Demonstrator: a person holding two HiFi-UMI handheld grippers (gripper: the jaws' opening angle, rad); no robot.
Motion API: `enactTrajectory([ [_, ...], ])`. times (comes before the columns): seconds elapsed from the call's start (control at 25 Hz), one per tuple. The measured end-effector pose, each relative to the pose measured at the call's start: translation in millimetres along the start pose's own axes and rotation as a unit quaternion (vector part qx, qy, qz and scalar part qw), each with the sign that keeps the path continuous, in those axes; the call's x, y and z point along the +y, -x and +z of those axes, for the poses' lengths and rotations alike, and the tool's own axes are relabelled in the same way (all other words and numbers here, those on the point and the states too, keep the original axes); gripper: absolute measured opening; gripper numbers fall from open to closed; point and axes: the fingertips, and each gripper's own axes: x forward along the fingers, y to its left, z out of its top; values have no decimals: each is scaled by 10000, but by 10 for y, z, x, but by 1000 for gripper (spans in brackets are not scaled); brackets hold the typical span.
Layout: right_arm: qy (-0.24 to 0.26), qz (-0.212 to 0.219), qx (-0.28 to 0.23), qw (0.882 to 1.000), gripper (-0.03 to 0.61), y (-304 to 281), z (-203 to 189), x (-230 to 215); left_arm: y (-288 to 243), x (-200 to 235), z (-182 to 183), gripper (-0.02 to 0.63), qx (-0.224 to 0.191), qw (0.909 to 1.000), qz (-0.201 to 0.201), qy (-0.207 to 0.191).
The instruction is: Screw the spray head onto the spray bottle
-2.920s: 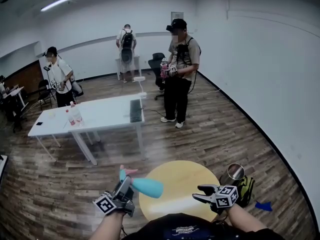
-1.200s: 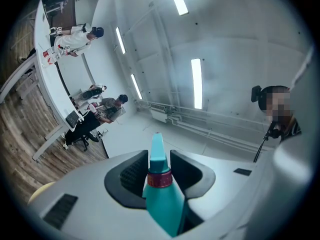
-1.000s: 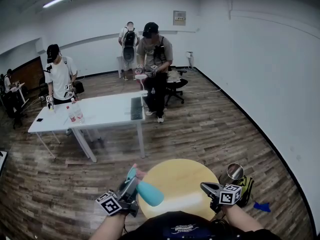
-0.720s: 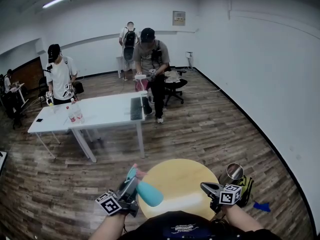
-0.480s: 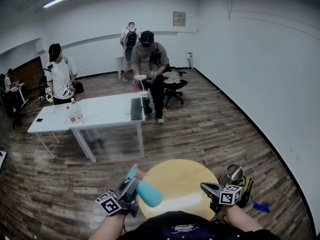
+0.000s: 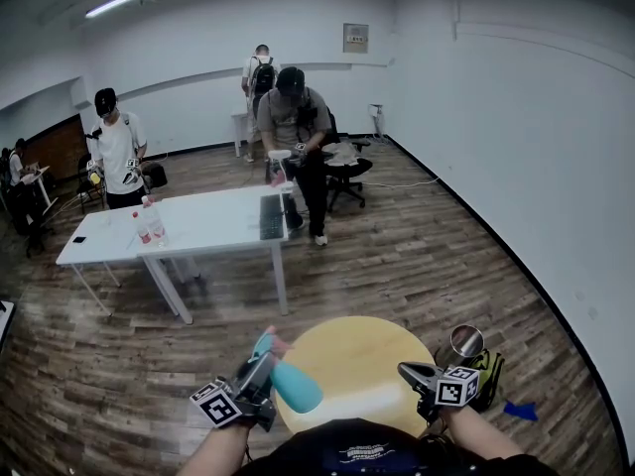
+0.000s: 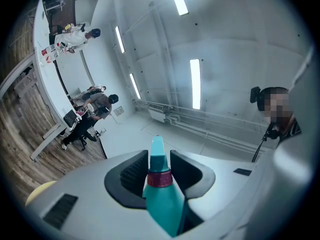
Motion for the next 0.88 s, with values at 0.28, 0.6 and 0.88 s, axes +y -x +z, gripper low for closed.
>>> enactTrajectory([
  [0.28, 6, 20, 5, 10000, 15, -4, 1, 7, -6, -6, 3, 150, -18, 10000, -19, 2],
  [0.6, 381, -88, -290, 9988, 14, 81, 220, 37, 5, -21, -7, 150, -22, 10000, -32, -3],
  [0.88, 1742, -555, -1476, 9720, 15, 347, 1376, 125, -64, 2, 21, 150, -42, 10000, -40, -46],
])
